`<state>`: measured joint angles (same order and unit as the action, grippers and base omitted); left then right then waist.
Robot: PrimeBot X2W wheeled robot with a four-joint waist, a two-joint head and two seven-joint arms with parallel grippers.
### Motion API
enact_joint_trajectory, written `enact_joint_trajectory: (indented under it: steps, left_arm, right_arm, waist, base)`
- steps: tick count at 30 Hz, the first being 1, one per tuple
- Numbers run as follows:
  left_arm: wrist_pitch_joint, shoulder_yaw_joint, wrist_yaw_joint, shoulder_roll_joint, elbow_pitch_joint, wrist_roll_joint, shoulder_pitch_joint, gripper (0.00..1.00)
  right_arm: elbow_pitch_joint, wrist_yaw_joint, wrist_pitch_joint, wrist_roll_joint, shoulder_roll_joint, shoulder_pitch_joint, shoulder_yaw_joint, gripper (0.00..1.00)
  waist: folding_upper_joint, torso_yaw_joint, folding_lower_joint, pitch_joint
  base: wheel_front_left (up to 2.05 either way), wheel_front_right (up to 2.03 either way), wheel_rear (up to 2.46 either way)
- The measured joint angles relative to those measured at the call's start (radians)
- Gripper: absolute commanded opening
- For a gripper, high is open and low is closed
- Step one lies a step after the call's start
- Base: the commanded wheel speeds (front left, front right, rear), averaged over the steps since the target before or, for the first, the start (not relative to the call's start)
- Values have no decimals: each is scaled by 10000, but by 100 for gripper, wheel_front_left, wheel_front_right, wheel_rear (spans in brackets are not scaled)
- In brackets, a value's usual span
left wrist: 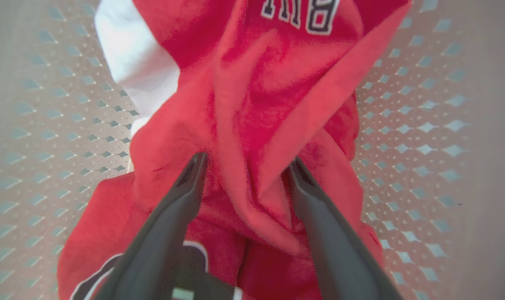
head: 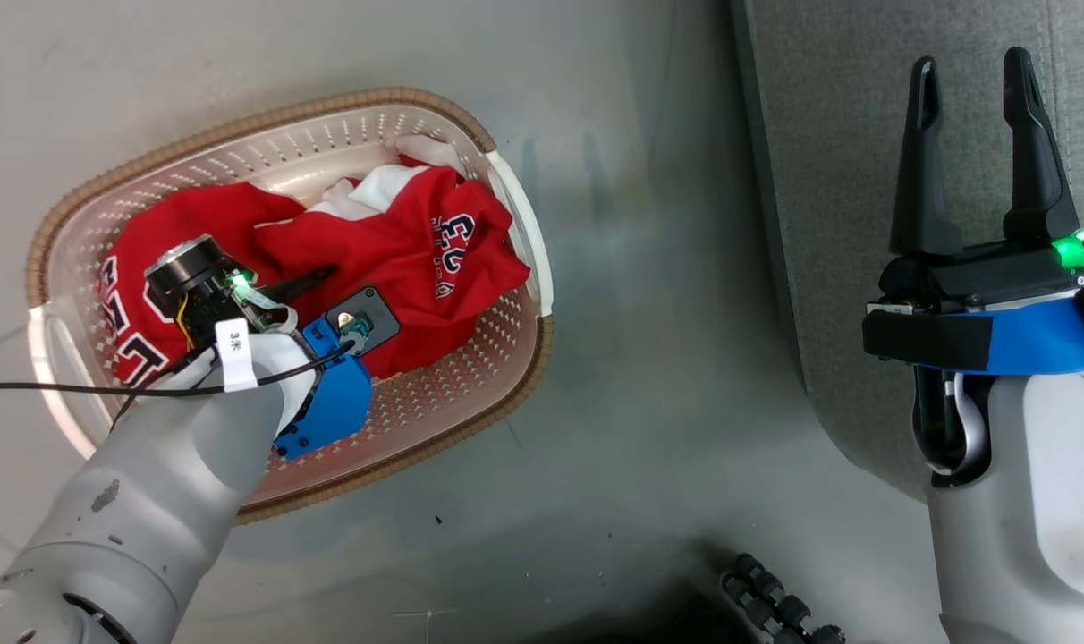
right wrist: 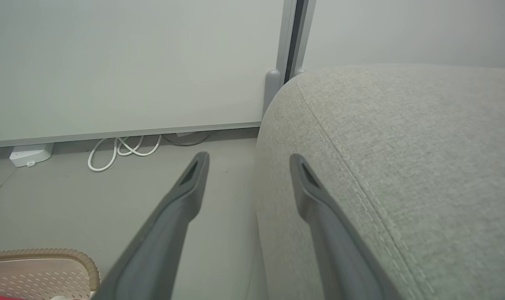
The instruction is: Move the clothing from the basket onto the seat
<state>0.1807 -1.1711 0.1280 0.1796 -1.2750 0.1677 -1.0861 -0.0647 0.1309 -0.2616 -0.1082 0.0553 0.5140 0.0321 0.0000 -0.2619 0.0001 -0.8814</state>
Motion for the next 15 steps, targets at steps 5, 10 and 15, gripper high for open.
enact_joint_trajectory:
  steps: [5, 10, 15]
  left_arm:
    - [-211, -351, 0, 13, -44, 38, -297, 100]
    - [-222, -541, 0, -48, -73, 75, -489, 83]
    - [-146, -690, 0, -119, -90, 79, -536, 0]
  right_arm:
    - [153, 0, 0, -54, -15, 91, 6, 100]
    - [211, 0, 0, -52, -19, 140, 29, 100]
    - [205, 0, 0, -52, -25, 143, 21, 100]
  waist:
    - [0, -91, 0, -402]
    - [0, -84, -1, -632]
    - [0, -19, -1, -671]
  base:
    - [0, 0, 0]
    - [0, 0, 0]
    - [0, 0, 0]
